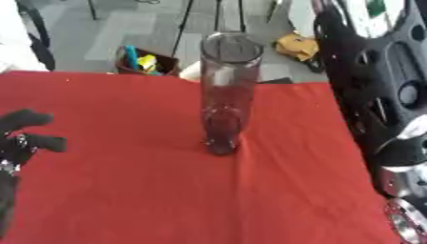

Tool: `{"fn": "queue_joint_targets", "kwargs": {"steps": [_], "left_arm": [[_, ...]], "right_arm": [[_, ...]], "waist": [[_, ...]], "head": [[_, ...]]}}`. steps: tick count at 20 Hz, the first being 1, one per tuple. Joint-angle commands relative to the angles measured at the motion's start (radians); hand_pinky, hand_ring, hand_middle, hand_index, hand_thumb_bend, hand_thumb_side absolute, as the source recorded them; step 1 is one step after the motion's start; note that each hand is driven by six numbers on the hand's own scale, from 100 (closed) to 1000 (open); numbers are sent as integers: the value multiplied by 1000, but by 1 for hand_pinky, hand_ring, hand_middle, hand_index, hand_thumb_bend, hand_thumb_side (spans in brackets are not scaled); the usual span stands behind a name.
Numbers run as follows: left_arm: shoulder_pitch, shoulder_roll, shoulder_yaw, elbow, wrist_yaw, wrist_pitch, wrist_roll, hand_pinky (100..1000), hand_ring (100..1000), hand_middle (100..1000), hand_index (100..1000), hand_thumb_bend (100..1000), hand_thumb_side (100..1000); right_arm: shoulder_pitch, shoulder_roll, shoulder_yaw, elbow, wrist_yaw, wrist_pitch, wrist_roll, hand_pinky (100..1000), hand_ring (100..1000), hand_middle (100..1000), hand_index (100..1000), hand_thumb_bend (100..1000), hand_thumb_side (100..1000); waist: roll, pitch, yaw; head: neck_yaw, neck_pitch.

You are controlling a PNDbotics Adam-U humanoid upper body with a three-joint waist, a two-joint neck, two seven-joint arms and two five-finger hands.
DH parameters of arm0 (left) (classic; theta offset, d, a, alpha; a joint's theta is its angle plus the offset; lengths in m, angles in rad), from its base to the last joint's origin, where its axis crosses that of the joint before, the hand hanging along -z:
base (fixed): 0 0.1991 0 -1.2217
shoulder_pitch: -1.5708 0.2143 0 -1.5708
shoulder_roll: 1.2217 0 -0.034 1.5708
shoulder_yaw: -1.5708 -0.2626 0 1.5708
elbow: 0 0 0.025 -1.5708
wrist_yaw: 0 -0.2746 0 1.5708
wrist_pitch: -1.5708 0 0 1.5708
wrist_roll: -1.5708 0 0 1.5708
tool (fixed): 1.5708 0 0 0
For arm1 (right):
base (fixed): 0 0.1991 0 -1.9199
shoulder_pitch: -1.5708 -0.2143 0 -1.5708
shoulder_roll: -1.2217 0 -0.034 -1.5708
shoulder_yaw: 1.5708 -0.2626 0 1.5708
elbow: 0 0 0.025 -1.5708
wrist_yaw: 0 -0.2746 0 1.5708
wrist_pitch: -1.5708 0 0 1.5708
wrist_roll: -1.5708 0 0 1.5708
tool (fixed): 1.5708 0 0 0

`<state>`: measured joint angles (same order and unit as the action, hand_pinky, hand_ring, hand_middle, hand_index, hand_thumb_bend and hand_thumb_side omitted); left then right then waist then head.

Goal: Arrange flowers into the vase.

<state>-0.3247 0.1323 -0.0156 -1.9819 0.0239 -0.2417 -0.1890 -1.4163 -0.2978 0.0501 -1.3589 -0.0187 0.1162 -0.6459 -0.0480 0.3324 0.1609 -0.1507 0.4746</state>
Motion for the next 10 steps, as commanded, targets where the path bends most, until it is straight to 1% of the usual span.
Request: {"fn": "queue_joint_targets", "kwargs": {"steps": [1,10], "left_arm": [[-7,20,-14,-18,7,0,-7,724,593,732,851,108,1000],[-13,16,-16,-18,11,0,-12,725,593,732,851,108,1000]], "right_arm": [[-33,2,-5,0,-18,1,-14,100,100,100,100,170,491],[-13,20,3,5,-8,-11,-19,100,100,100,100,173,491]], "waist": [[3,-27,4],[0,-19,16]], "head": [[-5,0],[-12,-8]]}}
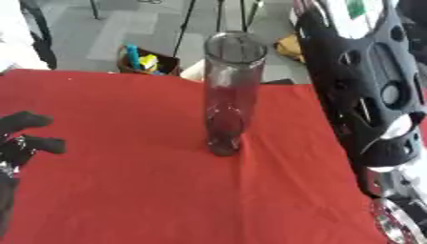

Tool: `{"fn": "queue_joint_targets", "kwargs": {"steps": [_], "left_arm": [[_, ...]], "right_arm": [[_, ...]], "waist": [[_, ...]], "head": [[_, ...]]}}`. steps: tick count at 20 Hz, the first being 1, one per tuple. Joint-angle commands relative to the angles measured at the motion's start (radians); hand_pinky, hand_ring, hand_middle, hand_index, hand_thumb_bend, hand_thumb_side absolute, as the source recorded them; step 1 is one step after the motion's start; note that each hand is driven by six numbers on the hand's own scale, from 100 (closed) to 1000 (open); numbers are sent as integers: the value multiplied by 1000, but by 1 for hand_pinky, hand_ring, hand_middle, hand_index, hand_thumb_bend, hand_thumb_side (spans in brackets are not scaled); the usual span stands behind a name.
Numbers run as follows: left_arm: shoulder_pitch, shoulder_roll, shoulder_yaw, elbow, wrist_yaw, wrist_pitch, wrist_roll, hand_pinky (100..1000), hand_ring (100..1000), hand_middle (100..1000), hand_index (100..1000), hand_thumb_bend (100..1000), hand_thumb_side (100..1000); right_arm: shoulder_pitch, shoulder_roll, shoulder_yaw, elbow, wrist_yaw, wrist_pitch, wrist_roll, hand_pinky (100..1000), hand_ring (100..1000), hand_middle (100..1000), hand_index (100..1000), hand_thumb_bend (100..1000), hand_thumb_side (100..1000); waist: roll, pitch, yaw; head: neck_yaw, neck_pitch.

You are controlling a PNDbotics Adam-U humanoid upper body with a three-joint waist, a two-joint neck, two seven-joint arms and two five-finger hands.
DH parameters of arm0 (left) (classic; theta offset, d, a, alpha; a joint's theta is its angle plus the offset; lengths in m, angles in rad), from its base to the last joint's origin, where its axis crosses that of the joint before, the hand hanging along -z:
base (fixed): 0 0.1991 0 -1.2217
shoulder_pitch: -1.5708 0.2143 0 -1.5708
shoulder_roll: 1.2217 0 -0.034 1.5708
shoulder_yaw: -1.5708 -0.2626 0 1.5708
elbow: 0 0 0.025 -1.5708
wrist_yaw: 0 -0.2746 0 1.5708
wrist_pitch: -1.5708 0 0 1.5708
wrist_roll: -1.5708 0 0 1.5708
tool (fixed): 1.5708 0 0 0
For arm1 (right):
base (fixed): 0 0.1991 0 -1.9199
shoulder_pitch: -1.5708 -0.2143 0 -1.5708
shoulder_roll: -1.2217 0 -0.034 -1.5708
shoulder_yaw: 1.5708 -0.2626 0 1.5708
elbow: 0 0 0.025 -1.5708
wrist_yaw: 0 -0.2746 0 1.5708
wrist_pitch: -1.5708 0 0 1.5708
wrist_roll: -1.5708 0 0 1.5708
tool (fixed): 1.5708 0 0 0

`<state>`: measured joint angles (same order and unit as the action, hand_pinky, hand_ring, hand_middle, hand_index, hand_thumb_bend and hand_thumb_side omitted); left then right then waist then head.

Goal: Arrange flowers into the vase.

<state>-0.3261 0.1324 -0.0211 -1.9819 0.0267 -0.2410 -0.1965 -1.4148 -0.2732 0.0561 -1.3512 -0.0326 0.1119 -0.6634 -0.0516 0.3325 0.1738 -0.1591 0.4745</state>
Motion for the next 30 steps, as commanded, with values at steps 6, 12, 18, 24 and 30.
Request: {"fn": "queue_joint_targets", "kwargs": {"steps": [6,12,18,24,30], "left_arm": [[-12,13,-12,-18,6,-1,-11,727,592,732,851,107,1000],[-13,11,-13,-18,2,-1,-14,728,591,733,851,106,1000],[-14,9,-14,-18,-2,-1,-16,729,591,733,851,106,1000],[-15,7,-16,-18,-6,-1,-20,730,590,733,851,105,1000],[-13,8,-15,-18,-12,0,-20,731,590,733,851,104,1000]], "right_arm": [[-10,-2,-1,15,15,-14,4,100,100,100,100,176,493],[-8,-2,-2,19,20,-31,15,100,100,100,100,178,494],[-5,-2,-3,30,21,-35,20,100,100,100,100,178,495],[-3,-1,-8,41,16,-56,26,100,100,100,100,181,497],[9,-49,-2,36,-41,-47,34,100,100,100,100,181,499]], "waist": [[3,-10,7],[1,1,11],[-1,12,15],[-3,22,20],[-6,31,19]], "head": [[-8,-15],[-11,-27],[-21,-36],[-27,-43],[-23,-40]]}}
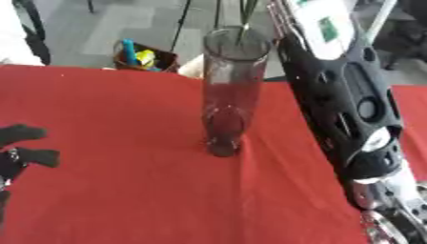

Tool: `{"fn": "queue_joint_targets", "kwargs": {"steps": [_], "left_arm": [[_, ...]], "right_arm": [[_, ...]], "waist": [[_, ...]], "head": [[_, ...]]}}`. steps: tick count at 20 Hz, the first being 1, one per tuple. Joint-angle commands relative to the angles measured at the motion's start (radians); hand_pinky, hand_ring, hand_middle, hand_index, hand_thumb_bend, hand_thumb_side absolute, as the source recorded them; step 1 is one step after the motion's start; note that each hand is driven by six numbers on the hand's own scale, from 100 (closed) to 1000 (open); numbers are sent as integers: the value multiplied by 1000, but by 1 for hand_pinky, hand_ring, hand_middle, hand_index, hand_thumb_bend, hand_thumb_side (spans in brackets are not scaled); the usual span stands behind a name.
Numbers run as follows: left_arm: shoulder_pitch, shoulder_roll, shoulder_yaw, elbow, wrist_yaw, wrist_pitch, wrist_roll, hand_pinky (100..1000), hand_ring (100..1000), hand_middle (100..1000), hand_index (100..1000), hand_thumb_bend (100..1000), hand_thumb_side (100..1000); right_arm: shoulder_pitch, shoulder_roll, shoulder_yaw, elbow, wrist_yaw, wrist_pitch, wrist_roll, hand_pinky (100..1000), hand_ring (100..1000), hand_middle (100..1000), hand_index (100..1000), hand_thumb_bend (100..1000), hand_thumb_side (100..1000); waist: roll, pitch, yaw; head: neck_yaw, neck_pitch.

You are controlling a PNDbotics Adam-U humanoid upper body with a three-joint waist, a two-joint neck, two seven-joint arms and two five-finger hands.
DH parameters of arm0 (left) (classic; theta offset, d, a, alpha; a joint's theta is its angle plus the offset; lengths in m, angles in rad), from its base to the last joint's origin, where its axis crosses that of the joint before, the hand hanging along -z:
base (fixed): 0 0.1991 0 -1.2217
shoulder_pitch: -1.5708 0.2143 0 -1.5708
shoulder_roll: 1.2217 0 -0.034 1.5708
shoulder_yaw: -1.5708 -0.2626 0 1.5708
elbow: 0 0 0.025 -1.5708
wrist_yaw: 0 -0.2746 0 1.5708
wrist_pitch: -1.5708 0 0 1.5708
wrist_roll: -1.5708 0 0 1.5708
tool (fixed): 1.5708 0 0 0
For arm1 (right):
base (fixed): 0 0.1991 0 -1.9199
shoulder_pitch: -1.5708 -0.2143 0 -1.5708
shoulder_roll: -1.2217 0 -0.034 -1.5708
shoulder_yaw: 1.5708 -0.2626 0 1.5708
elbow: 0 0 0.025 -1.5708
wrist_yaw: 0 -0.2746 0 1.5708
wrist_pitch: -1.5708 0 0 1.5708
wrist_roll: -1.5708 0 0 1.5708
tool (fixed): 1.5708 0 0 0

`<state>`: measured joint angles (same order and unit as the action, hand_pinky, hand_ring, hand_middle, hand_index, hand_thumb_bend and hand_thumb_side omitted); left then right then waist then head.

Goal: Arrange flowers into the vase.

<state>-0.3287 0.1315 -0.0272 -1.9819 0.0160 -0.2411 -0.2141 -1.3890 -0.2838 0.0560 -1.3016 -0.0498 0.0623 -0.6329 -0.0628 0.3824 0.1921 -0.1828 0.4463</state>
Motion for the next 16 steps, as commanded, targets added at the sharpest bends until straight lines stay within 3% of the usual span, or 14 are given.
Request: {"fn": "queue_joint_targets", "kwargs": {"steps": [1,9,13,16], "left_arm": [[-11,8,-9,-18,-2,0,-3,731,590,733,851,104,1000],[-9,7,-8,-18,-6,1,-2,732,590,734,851,104,1000],[-10,6,-8,-18,-6,2,-3,733,590,735,853,104,1000],[-11,5,-9,-18,-6,2,-4,733,590,735,852,104,1000]], "right_arm": [[-15,-44,0,-16,-30,4,4,100,100,100,100,183,505],[-10,-61,2,-5,-23,47,-8,100,100,100,100,249,586],[-10,-64,3,-13,-3,73,-17,100,100,100,100,321,714],[-7,-62,2,-22,4,51,-17,100,100,100,100,312,765]], "waist": [[4,-18,0],[4,-14,-1],[2,-14,-2],[1,-12,1]], "head": [[1,-12],[6,-7],[8,-9],[8,-13]]}}
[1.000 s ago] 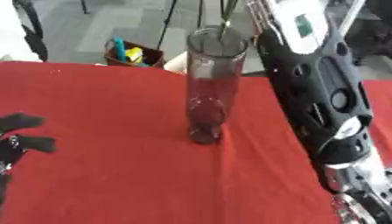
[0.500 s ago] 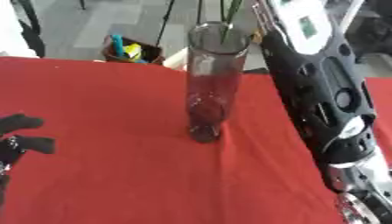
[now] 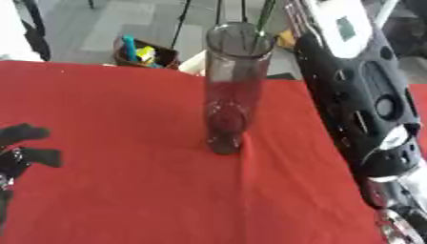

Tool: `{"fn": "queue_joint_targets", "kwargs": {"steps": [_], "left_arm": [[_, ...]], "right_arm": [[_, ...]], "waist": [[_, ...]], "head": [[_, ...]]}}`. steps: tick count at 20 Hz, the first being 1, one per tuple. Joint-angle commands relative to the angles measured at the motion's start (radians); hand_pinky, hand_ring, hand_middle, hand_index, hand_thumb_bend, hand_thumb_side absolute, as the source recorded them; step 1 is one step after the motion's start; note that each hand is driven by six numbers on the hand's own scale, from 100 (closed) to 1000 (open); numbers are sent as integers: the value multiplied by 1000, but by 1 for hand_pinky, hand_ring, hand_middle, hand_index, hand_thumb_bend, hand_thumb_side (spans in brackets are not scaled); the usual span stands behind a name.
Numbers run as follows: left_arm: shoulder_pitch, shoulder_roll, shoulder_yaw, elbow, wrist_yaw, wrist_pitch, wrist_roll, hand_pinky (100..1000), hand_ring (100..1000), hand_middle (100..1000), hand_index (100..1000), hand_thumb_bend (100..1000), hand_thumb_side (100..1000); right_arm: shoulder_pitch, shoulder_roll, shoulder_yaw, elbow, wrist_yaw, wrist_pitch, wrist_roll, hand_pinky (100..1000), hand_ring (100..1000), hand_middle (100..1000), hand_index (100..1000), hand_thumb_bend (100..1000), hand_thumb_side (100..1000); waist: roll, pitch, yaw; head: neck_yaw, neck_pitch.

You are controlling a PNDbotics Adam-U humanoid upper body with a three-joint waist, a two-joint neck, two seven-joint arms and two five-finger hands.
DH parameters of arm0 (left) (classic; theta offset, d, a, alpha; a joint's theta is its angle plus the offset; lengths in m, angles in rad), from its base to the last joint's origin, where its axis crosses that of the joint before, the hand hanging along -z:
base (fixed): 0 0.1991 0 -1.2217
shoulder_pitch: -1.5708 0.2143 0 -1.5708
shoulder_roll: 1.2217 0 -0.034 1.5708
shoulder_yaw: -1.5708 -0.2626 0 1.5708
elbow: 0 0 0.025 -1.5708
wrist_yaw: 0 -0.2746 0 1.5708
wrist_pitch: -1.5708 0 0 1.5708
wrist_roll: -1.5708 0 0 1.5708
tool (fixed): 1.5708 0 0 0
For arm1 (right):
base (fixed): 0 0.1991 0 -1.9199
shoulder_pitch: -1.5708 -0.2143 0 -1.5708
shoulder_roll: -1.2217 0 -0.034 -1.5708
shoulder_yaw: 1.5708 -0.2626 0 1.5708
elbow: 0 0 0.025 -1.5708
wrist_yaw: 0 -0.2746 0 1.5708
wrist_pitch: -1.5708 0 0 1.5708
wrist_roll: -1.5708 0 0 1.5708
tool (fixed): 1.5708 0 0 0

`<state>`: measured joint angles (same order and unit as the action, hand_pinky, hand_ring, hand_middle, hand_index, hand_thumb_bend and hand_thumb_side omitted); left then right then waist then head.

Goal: Arrange flowers into the vase.

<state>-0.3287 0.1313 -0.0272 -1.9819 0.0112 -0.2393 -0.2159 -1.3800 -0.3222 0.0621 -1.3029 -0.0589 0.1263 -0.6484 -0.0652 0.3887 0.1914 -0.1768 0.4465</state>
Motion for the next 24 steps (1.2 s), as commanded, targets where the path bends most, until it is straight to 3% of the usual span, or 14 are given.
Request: {"fn": "queue_joint_targets", "kwargs": {"steps": [1,9,21,24], "left_arm": [[-11,5,-10,-18,-1,0,-3,733,590,734,852,104,1000],[-12,5,-10,-18,-3,1,-10,735,589,735,851,103,1000],[-10,4,-11,-18,-4,3,-14,736,590,736,851,103,1000],[-10,4,-11,-18,-3,4,-14,736,590,736,851,103,1000]], "right_arm": [[-16,-23,-5,-23,13,-25,-1,100,100,100,100,303,771],[-14,-27,-9,-12,13,-98,13,100,100,100,100,272,765],[-13,-31,-10,0,-9,-106,8,100,100,100,100,242,785],[-13,-34,-10,7,-5,-96,9,136,266,100,100,235,808]], "waist": [[3,-17,3],[2,-11,4],[5,-14,2],[6,-15,1]], "head": [[1,-14],[2,-20],[3,-25],[3,-26]]}}
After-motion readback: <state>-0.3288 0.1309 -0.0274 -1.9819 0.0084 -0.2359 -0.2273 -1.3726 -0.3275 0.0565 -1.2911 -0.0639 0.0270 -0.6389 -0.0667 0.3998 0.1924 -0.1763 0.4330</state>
